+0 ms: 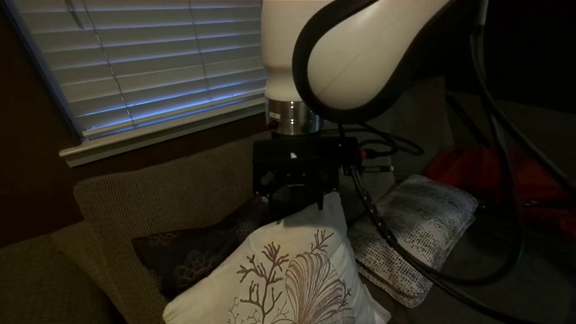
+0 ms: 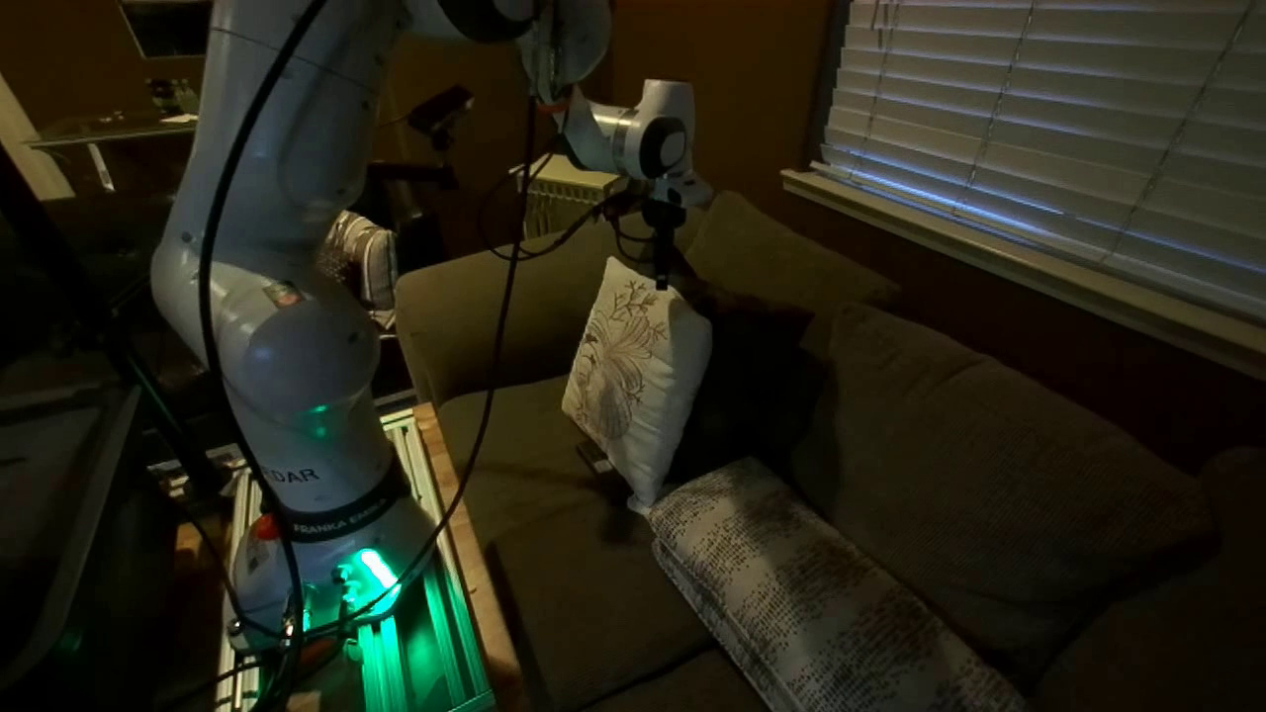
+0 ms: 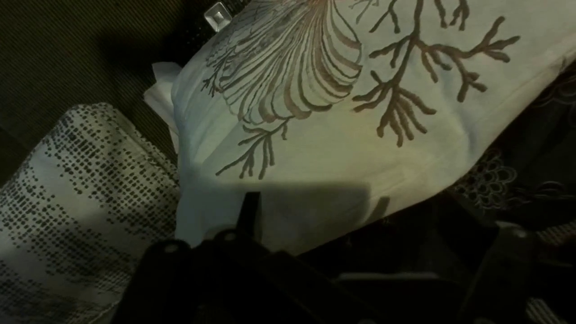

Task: Put the black and white pillow on the white pillows

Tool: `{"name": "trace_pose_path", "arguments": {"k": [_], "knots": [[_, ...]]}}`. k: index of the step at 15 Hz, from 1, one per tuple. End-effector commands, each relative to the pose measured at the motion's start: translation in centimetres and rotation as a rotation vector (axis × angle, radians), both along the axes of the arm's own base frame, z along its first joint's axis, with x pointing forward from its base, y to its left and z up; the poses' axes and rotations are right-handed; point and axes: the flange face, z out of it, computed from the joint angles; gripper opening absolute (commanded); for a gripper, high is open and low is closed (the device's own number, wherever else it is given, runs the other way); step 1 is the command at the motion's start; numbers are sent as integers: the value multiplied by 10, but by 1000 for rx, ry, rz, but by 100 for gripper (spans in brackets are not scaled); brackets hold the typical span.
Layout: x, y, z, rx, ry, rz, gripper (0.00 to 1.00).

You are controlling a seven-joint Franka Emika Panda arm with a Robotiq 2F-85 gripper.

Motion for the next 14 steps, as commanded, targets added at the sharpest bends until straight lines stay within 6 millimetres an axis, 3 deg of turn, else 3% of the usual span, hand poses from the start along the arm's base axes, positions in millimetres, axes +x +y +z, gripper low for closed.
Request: {"name": "trace_pose_path", "arguments": {"k": [1,14], "knots": [[19,13,-15,-4,-9,6,100],[56,39,-51,102,-26,-113,100]]}}
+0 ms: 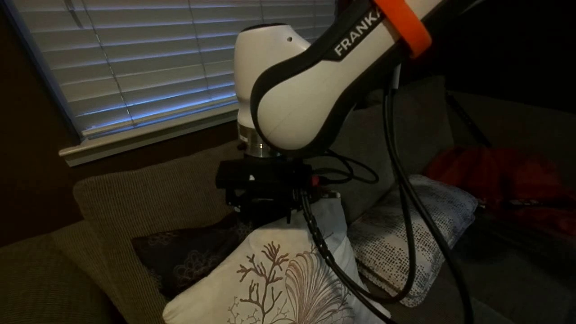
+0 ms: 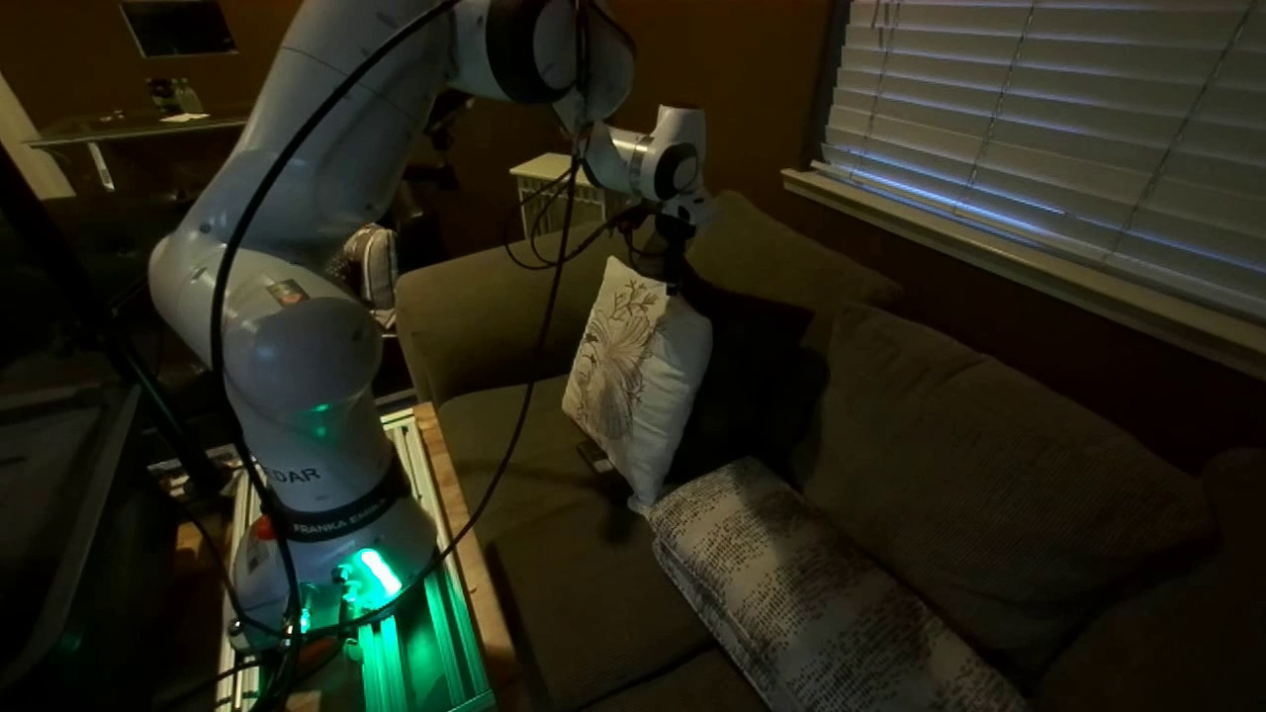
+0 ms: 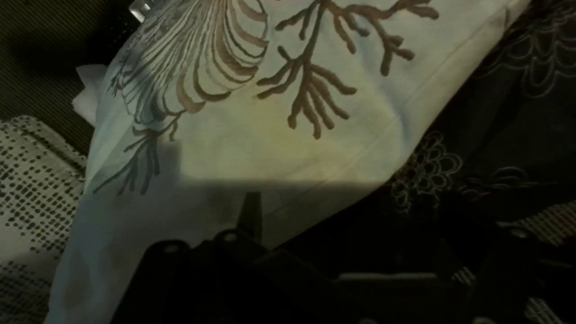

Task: Put the black and white pillow on the white pillows

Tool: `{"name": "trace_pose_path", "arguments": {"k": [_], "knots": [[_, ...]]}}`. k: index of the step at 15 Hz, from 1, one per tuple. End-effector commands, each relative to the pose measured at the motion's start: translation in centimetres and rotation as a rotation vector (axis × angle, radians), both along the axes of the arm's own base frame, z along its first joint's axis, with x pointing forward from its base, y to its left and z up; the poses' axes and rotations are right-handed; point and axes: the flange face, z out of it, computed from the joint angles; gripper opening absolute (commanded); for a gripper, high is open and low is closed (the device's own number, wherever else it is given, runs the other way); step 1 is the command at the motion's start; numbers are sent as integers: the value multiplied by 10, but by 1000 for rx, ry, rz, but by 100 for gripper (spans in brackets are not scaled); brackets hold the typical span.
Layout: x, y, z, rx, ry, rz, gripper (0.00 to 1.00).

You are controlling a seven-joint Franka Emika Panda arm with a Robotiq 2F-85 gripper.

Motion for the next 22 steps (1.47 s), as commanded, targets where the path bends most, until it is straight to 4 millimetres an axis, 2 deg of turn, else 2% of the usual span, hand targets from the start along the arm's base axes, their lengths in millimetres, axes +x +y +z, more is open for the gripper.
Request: {"name": "trace_pose_path", "arguments": {"k": [1,9,15,21,22], "knots": [[13,9,-13,55,17,-65,100],[29,15,-27,82,23,-71,100],[39,9,-44,103,97,-104,100],[49,6,-52,103,158,-118,100],[51,5,-53,103,169,-114,89]]}}
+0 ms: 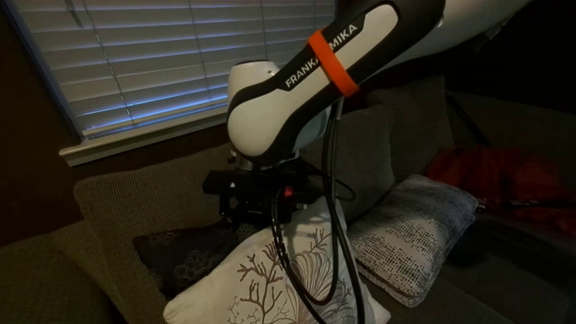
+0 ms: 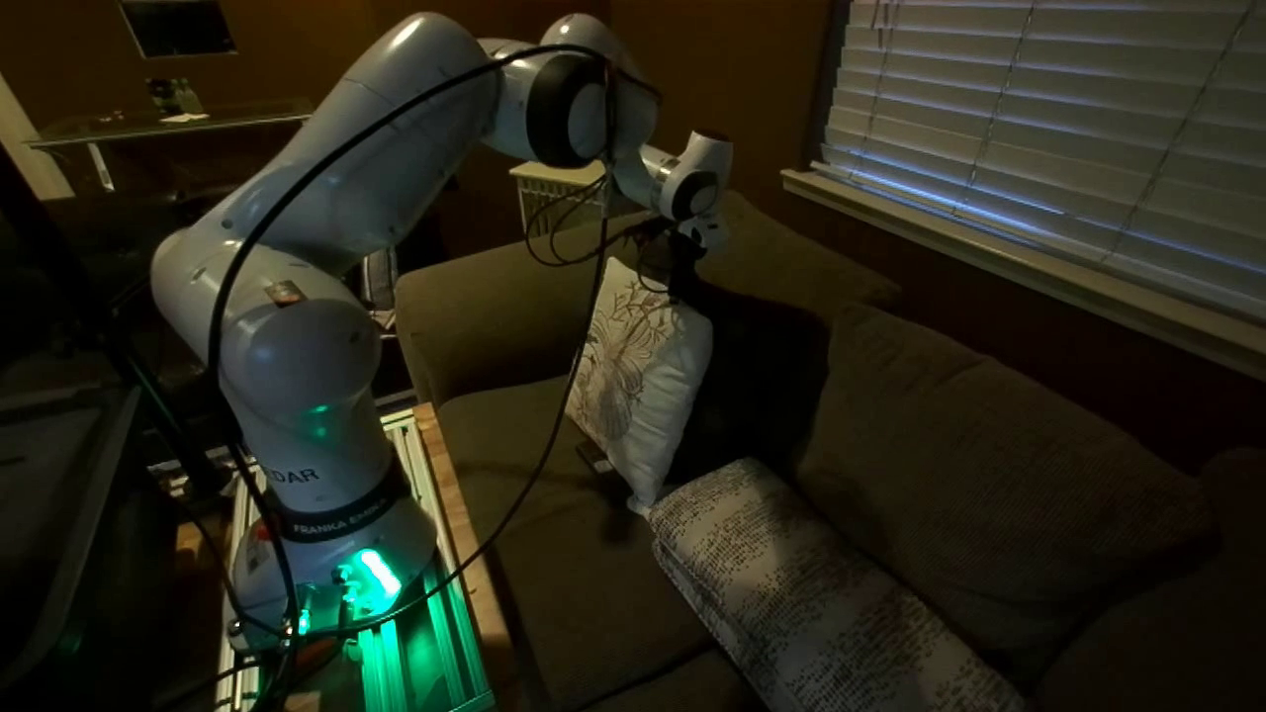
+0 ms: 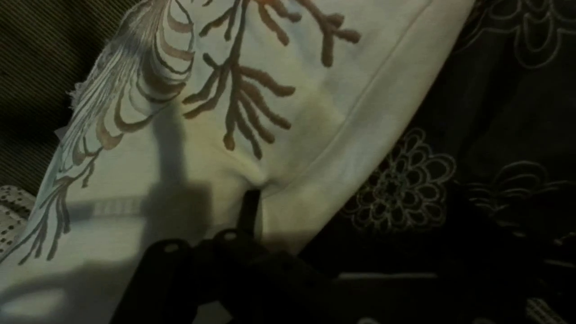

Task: Put the black and white pillow on the white pillows

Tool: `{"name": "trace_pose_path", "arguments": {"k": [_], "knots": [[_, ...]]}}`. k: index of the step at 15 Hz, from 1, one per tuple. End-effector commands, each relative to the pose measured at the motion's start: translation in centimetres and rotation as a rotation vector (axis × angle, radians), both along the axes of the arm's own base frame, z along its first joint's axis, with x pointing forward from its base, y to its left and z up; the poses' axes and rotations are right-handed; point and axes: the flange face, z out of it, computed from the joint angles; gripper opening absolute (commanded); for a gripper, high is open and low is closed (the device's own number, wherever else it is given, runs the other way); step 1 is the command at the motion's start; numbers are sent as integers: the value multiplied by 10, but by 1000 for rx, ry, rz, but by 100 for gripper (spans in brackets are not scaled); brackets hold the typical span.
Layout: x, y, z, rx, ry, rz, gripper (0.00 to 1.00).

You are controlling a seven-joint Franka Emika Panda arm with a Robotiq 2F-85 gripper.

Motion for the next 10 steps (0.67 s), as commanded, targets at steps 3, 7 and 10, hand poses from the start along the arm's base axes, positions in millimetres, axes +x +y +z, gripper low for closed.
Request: {"name": "trace_pose_path", "arguments": {"k": [3,7,10], "knots": [[13,2,-7,23,57,5,59],[18,3,-7,17,69,3,31],[20,5,-5,19,74,4,10]]}}
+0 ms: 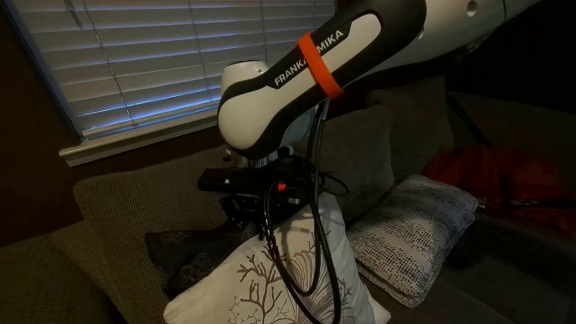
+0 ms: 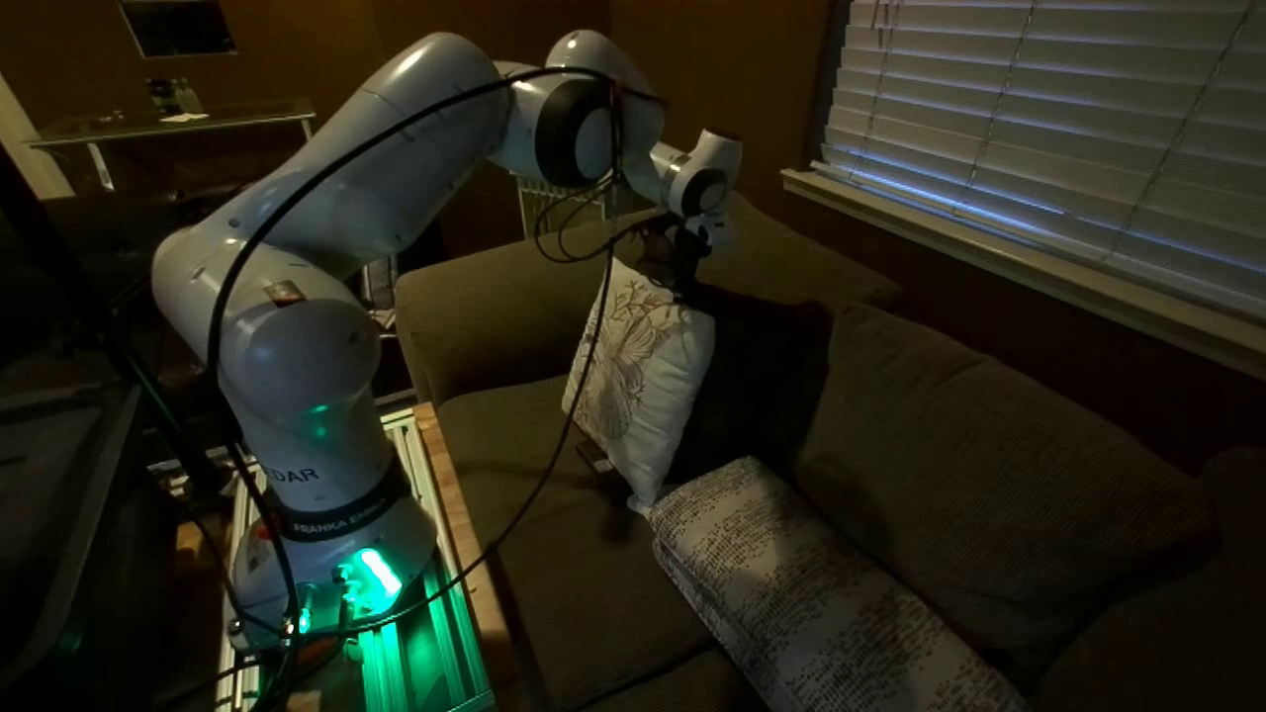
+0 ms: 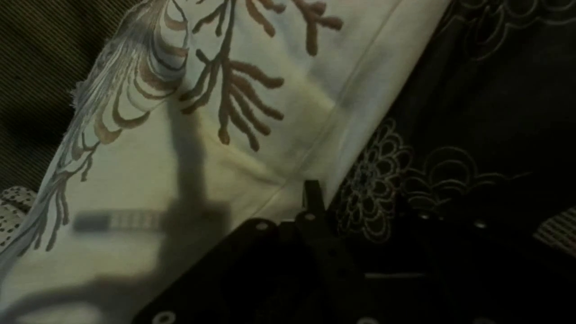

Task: Put the black and white pillow on the white pillows

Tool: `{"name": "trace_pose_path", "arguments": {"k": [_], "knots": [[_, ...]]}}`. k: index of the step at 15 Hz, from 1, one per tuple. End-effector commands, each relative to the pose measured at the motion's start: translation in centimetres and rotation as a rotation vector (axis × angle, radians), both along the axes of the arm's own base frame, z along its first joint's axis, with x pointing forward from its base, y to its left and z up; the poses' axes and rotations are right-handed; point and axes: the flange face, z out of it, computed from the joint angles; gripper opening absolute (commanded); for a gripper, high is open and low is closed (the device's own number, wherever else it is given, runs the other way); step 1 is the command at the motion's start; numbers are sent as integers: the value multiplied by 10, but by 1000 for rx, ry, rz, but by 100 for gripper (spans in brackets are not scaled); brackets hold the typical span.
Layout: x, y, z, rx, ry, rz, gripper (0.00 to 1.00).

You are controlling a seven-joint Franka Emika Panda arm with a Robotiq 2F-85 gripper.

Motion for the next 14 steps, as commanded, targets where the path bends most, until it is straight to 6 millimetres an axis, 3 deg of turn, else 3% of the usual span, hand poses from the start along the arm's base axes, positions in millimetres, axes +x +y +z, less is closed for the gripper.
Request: {"name": "trace_pose_path", "arguments": {"k": [1,3,14], "knots": [[6,4,-4,22,30,-1,5],[7,6,-3,24,33,4,0],[-5,17,18,-1,-1,42,1]]}}
